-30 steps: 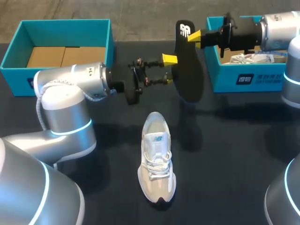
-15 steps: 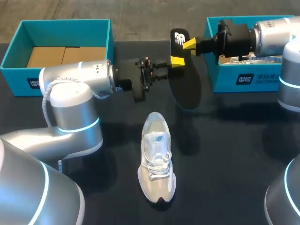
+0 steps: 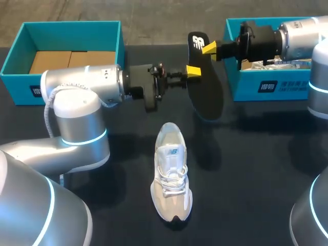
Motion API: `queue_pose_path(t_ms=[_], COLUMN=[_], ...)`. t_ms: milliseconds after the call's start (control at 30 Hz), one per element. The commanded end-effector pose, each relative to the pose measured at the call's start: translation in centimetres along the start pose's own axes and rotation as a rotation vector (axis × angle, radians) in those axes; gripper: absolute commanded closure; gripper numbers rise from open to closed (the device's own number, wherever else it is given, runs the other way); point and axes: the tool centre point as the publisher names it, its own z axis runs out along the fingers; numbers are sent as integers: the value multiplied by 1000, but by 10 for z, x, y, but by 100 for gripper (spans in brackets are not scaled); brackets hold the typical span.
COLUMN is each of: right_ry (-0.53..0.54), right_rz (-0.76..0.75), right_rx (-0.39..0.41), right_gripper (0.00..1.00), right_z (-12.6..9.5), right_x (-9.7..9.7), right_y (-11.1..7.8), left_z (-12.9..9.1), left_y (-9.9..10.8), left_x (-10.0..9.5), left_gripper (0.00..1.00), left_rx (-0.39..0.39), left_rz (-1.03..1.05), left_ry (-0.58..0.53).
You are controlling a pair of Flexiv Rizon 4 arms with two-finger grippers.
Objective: Take the shoe out of the shoebox, open the shoe tongue, remove and reinsert the insole, then place the shoe into the shoebox
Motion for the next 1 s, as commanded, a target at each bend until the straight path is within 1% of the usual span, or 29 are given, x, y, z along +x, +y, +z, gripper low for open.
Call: queue_pose_path(t_ms=[33, 267, 300, 333, 367, 533, 667, 800, 1000], right_ry=[6, 16, 17, 17, 17, 15, 21, 32, 48], right_rz=[5, 8, 8, 7, 7, 3, -7, -25, -37], right_rx=[4, -10, -12, -16, -19, -28, -31, -24, -3], right_gripper=[100, 100, 86, 53, 0, 0, 0, 0, 0], right_z=[3, 1, 1, 0, 0, -4, -8, -10, -8], right_x=[-3, -4, -4, -4, -3, 0, -2, -4, -10], right_y=[0, -5, -5, -6, -7, -14, -24, -35, -51], left_z=[5, 6, 5, 5, 4, -7, -18, -32, -58], left_y=[0, 0, 0, 0, -1, 1, -1, -3, -4], left_x=[1, 1, 1, 1, 1, 0, 0, 3, 3], left_gripper=[100, 100, 100, 100, 100, 100, 100, 100, 100], left_rx=[-1, -5, -7, -9, -10, -29, -39, -37, -66], left_rz=[6, 14, 16, 18, 20, 28, 30, -18, -101], left_ry=[7, 9, 10, 10, 10, 15, 31, 56, 83])
